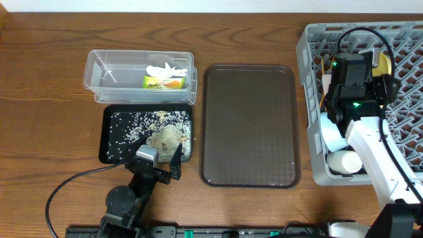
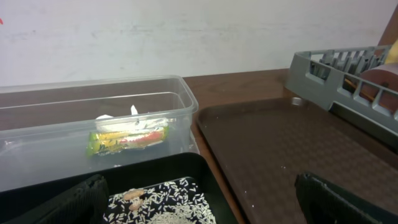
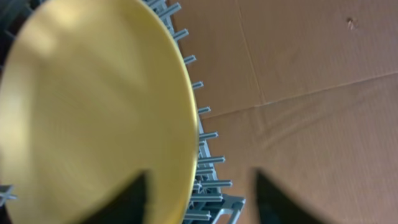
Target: Sort waste into correct bins and load items into the dishwasher rack
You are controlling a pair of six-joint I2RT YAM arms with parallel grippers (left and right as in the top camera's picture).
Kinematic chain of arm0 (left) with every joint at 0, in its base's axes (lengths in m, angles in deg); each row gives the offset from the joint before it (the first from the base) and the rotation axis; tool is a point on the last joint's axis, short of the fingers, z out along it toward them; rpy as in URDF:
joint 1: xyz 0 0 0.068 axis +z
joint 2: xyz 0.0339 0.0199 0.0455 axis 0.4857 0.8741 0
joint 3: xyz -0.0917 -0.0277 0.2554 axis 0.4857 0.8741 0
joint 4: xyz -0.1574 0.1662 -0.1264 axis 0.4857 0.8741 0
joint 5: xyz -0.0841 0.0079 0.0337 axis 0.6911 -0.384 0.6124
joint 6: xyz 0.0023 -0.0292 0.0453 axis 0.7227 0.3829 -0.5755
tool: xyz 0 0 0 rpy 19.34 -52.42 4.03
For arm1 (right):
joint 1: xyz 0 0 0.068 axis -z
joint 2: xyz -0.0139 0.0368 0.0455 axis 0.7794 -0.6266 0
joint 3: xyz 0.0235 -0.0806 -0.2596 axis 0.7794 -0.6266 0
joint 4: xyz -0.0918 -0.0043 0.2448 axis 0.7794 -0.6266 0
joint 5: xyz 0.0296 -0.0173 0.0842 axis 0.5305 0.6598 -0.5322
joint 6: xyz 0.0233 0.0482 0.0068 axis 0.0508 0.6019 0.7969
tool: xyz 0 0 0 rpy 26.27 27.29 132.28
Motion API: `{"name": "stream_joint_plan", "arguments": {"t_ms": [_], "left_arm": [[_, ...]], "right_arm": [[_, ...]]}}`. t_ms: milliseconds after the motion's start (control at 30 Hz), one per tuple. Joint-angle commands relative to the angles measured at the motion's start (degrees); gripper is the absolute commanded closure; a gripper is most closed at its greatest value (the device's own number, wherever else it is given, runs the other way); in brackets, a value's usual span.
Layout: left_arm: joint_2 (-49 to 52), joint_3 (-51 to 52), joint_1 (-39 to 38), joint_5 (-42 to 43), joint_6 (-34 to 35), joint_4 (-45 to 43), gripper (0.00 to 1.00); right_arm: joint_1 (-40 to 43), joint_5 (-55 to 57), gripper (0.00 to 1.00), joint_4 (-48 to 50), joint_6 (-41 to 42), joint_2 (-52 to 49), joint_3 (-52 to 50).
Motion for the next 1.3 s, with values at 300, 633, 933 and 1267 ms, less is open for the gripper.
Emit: {"name": "stream_joint_plan", "arguments": {"t_ms": [300,633,933,1267], "left_arm": [[-0.31,0.98,0.02,0.79,-0.37,1.86,0.02],[-0.31,0.98,0.02,0.79,-0.37,1.86,0.03],[-0.31,0.98,0.02,0.79,-0.37,1.86,0.03],[-0.31,0.98,0.02,0.79,-0.37,1.86,0.02]], "right_arm": [[-4.22,-20.76,0.01,-10.56,12.31,23.41,0.5],[-13.81,-65.96,0.01,-23.12,26.14,46.36,0.5],[-13.94,-79.76,0.01,-24.35,26.12,52.87,0.5],[-13.94,-76.26,0.01,-35.04,26.05,52.85,0.42]]}}
